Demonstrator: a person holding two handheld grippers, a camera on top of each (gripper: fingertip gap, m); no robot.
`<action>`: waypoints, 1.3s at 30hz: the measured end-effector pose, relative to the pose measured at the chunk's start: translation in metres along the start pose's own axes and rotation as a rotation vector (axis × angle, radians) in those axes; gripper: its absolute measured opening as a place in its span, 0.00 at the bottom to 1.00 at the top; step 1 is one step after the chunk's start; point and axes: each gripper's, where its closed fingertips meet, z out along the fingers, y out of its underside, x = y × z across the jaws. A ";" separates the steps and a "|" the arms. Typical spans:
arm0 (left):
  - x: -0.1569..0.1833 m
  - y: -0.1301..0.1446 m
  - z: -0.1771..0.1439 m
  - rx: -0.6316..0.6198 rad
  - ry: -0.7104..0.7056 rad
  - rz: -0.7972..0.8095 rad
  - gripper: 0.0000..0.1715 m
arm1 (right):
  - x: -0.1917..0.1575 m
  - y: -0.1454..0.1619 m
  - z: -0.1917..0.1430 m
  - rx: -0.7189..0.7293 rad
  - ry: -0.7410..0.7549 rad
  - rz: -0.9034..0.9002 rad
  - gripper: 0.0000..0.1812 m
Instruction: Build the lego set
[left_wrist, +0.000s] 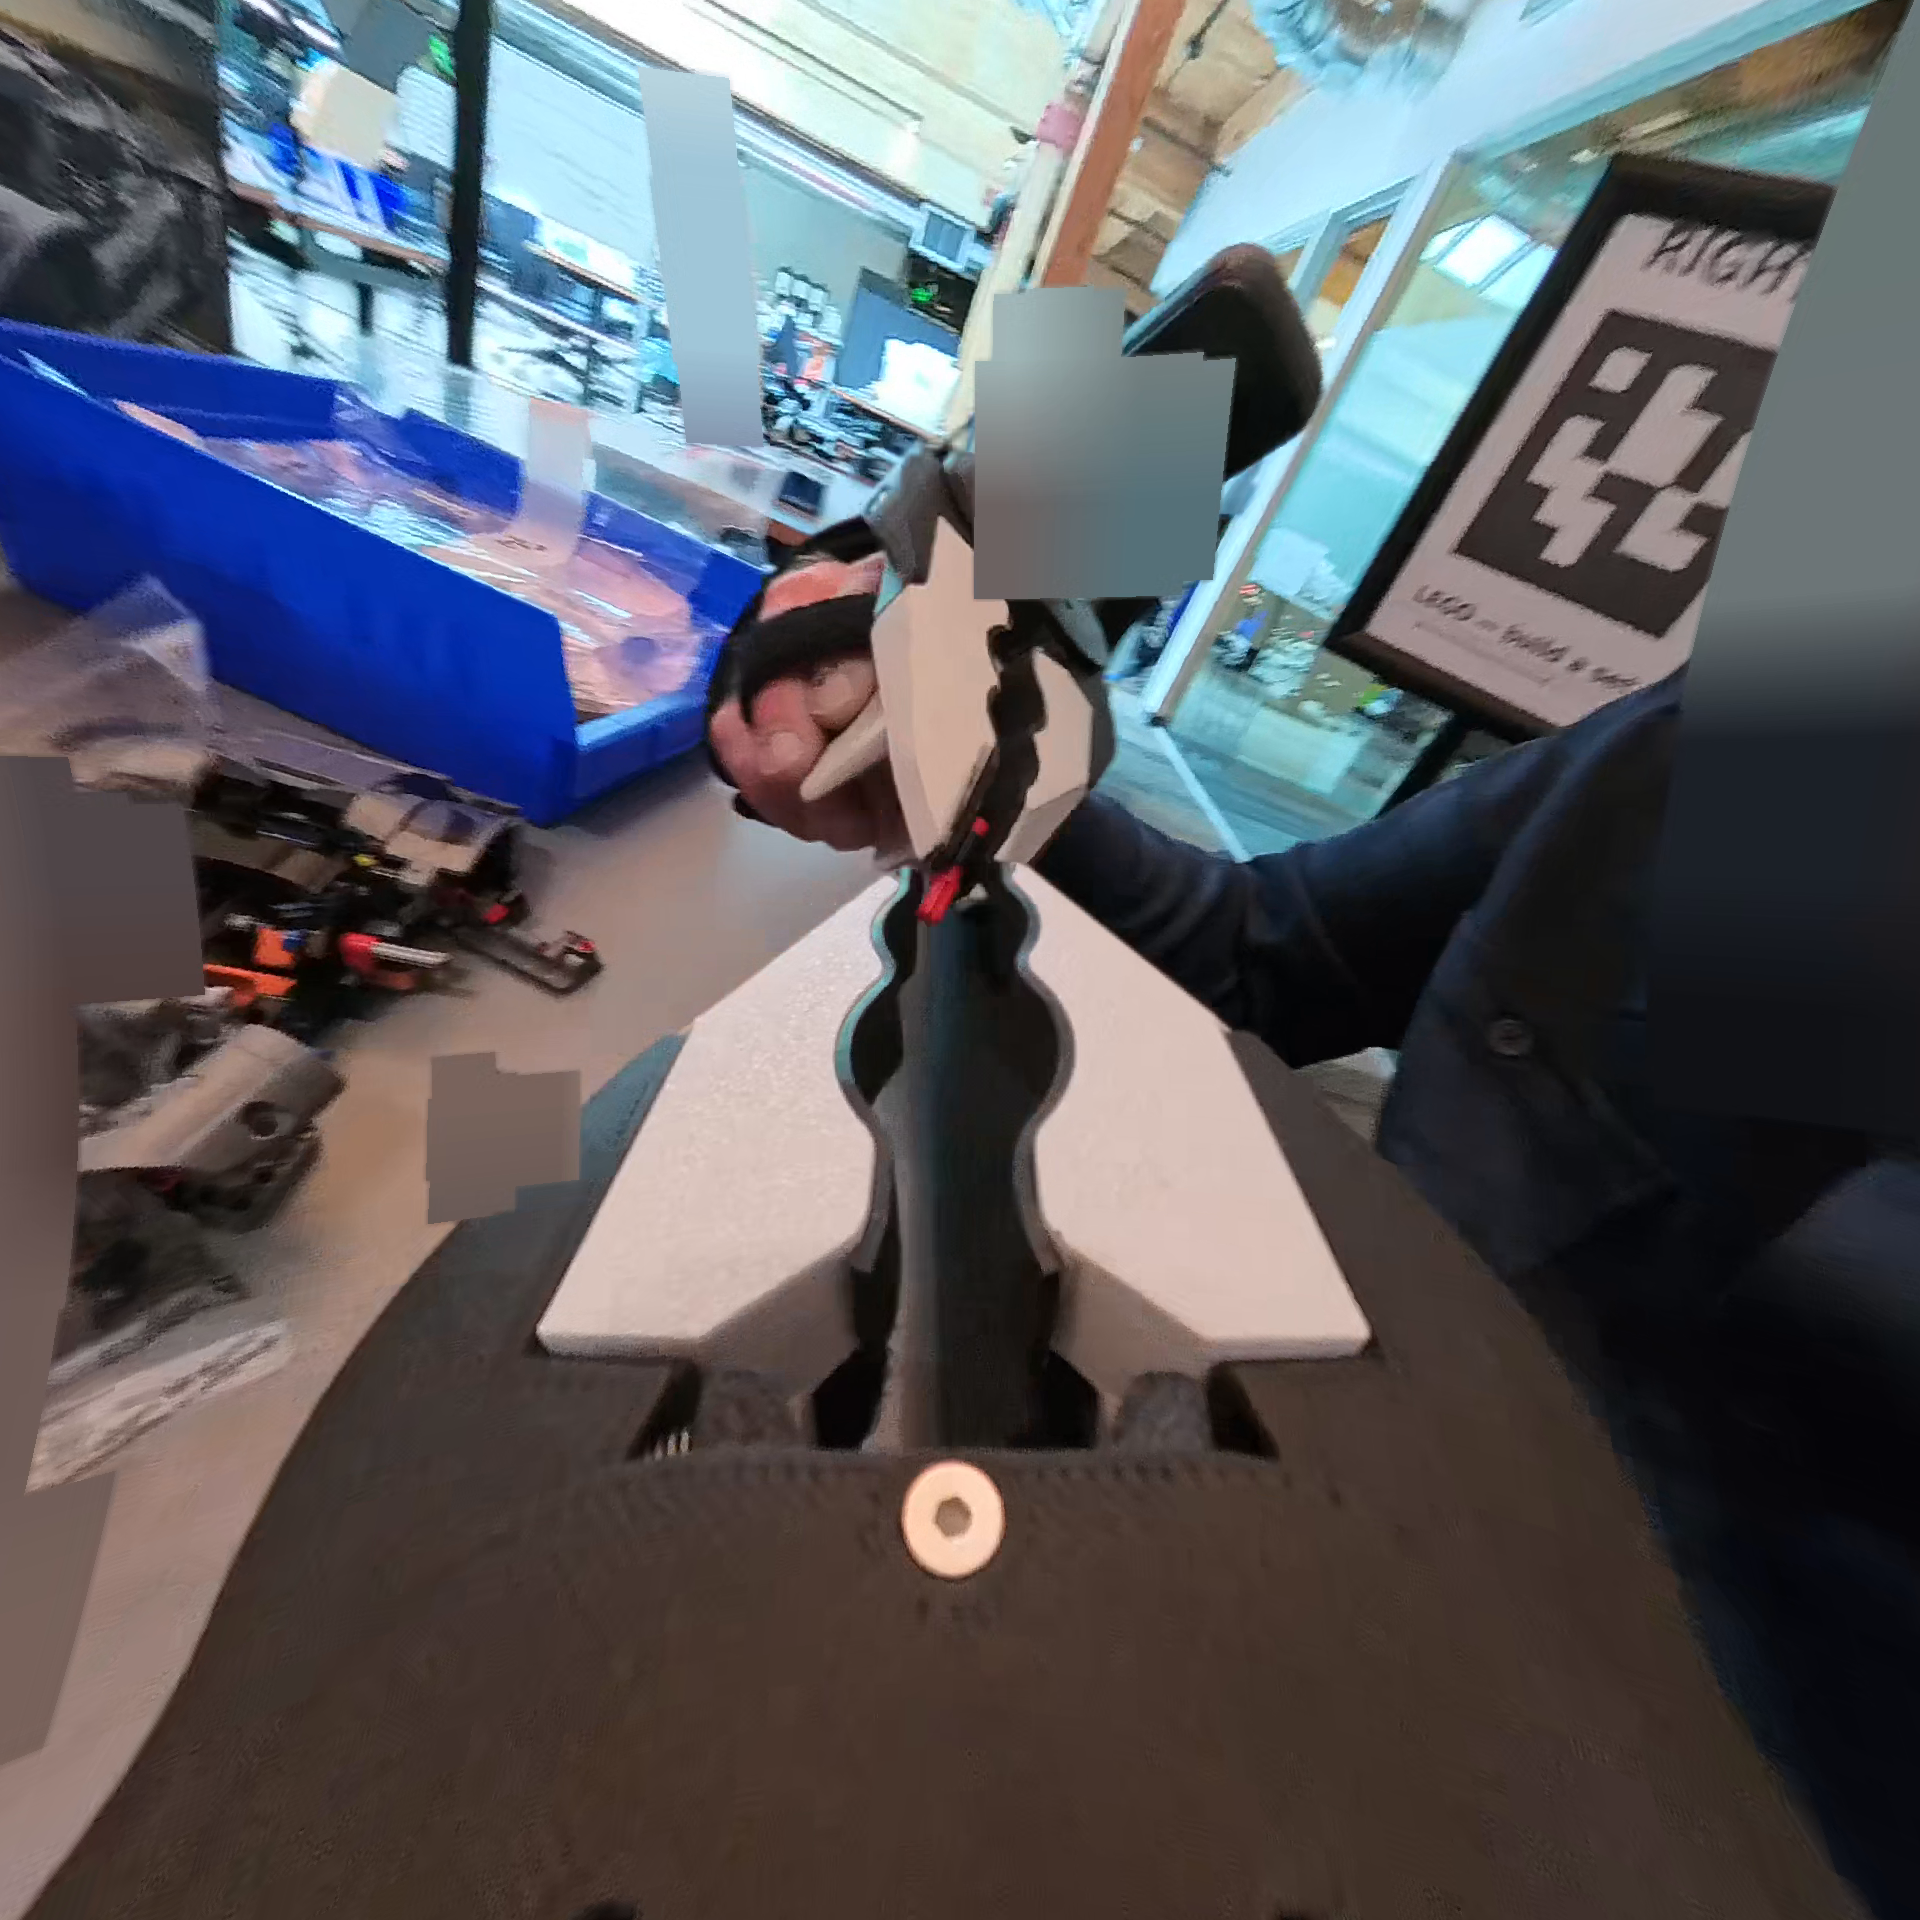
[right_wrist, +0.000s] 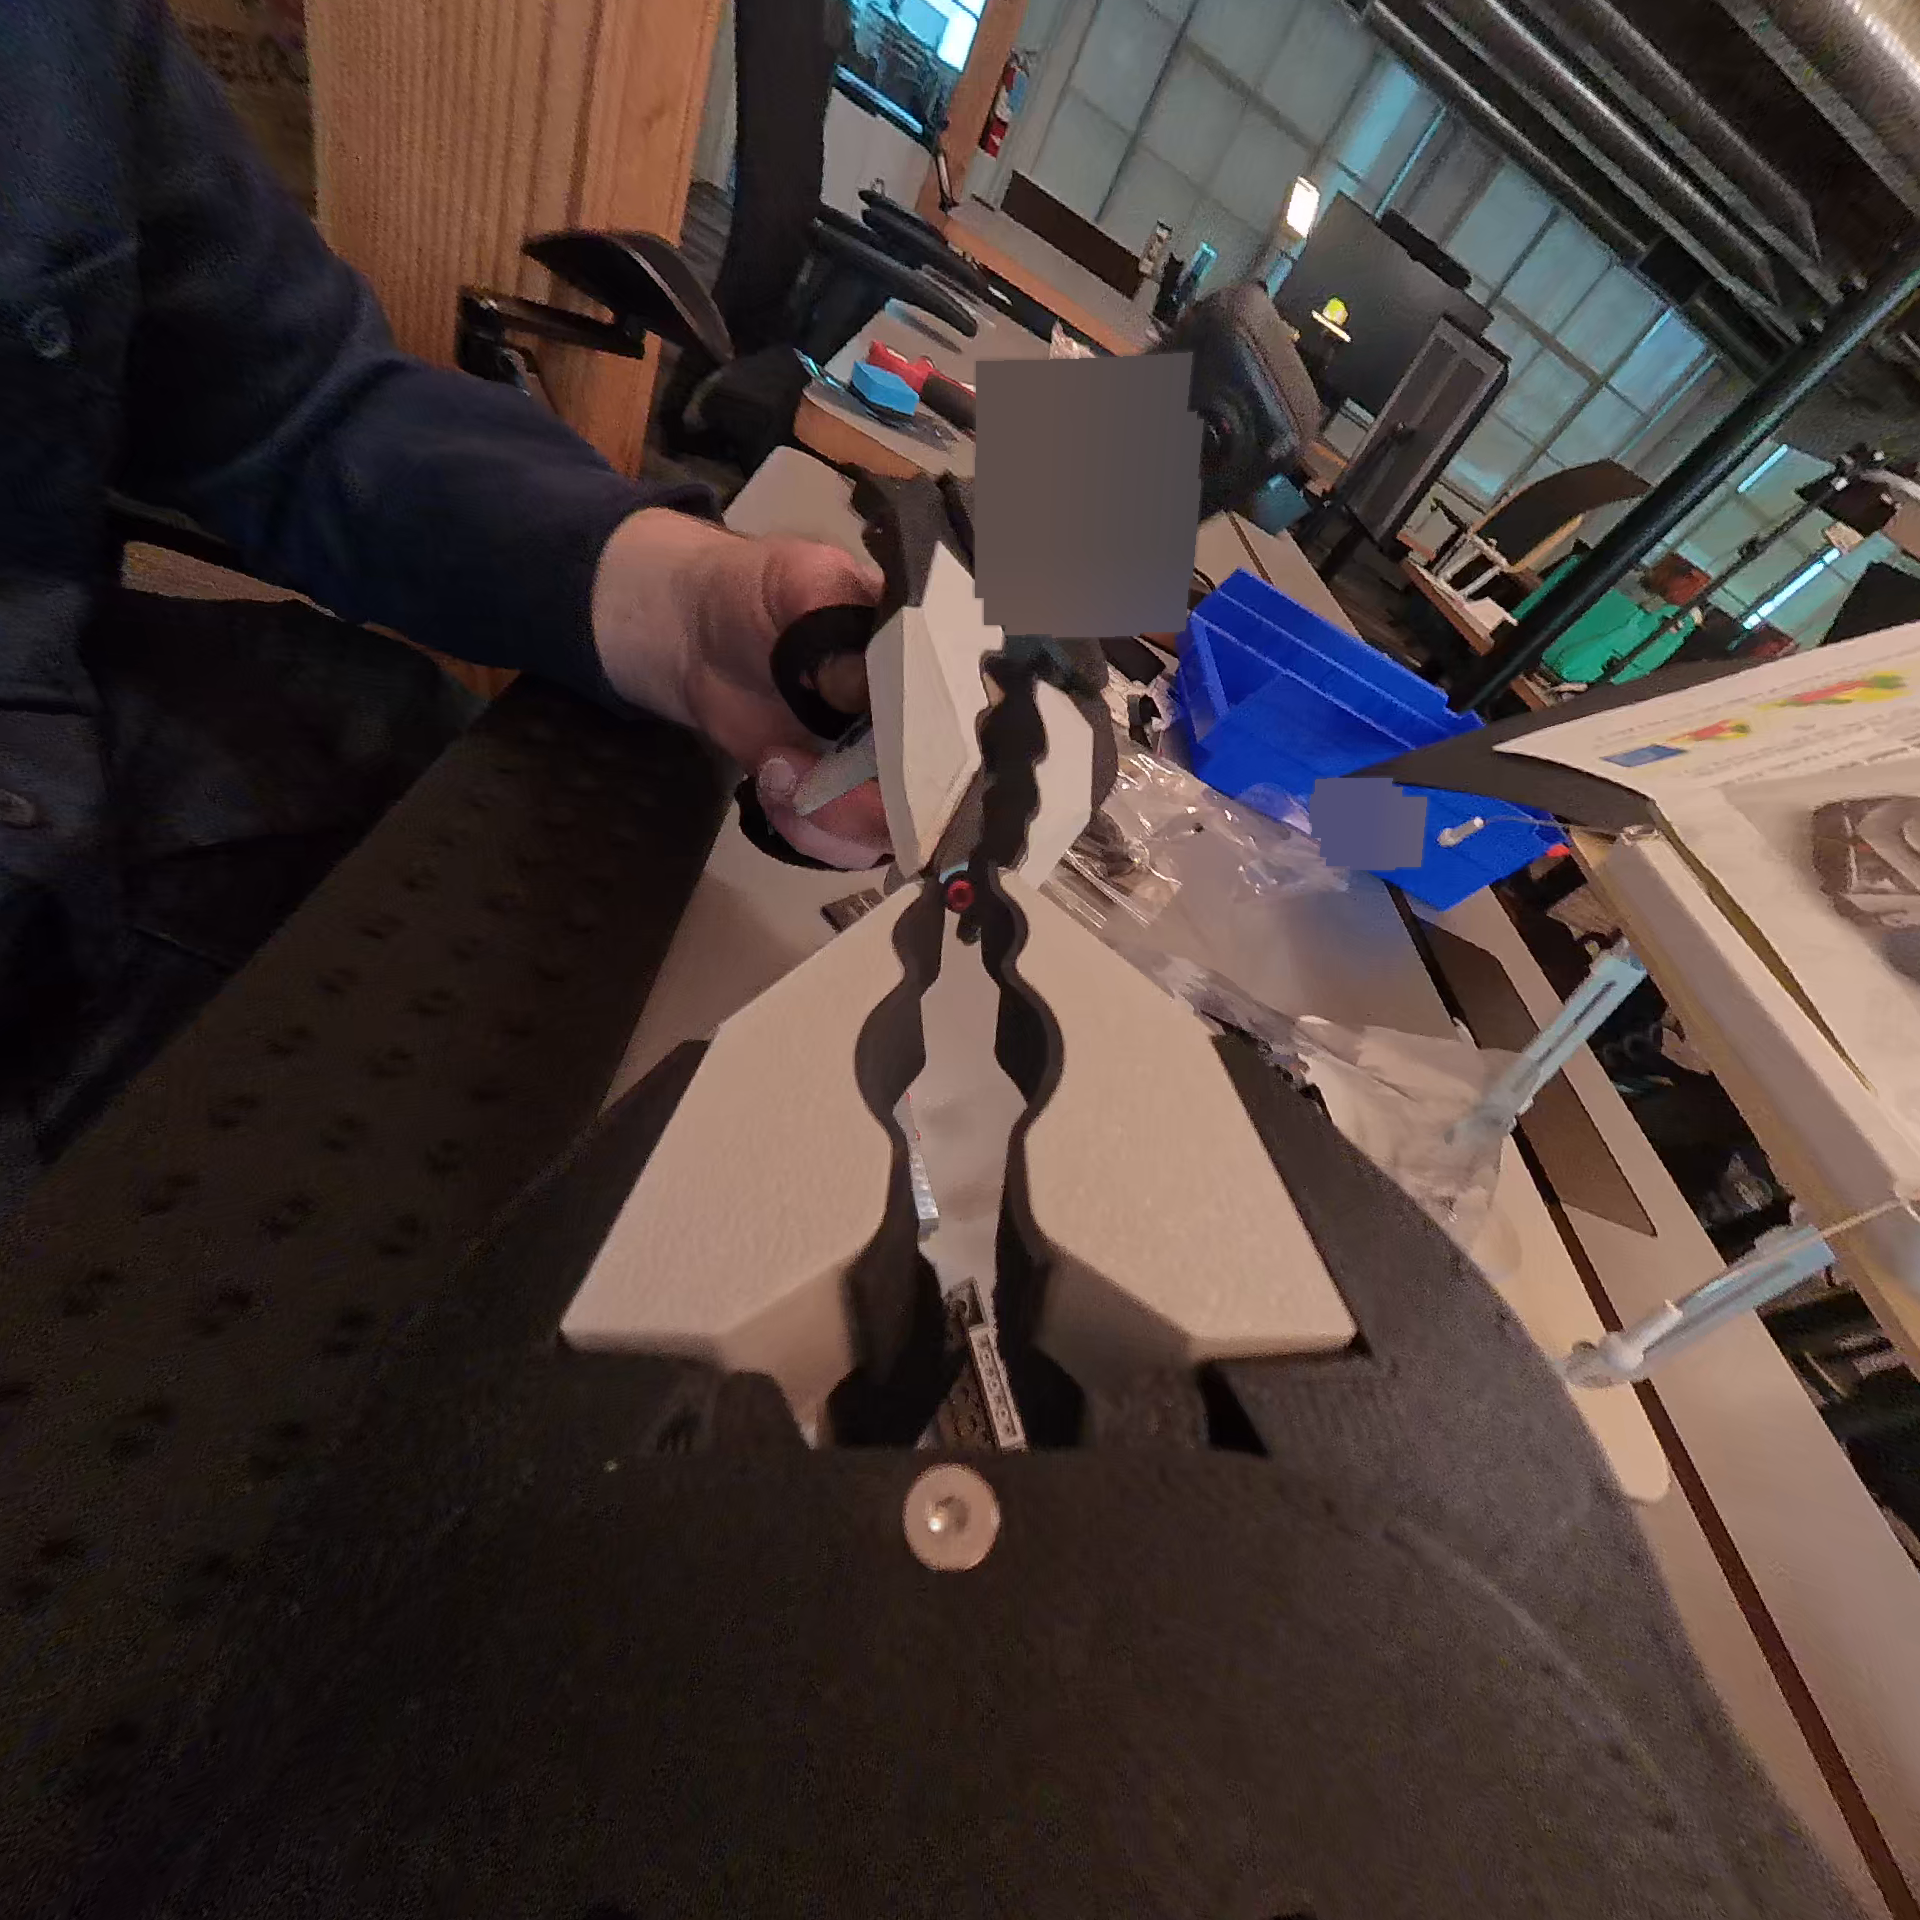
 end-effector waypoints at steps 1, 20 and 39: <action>0.002 0.001 0.000 -0.001 0.029 -0.029 0.06 | -0.001 0.000 0.000 0.001 -0.005 -0.012 0.03; 0.015 0.012 -0.001 -0.073 0.076 0.017 0.01 | -0.018 -0.002 0.000 -0.116 -0.030 -0.072 0.03; 0.037 0.000 -0.010 0.026 0.105 0.113 0.00 | -0.014 -0.009 -0.044 -0.014 -0.075 0.023 0.00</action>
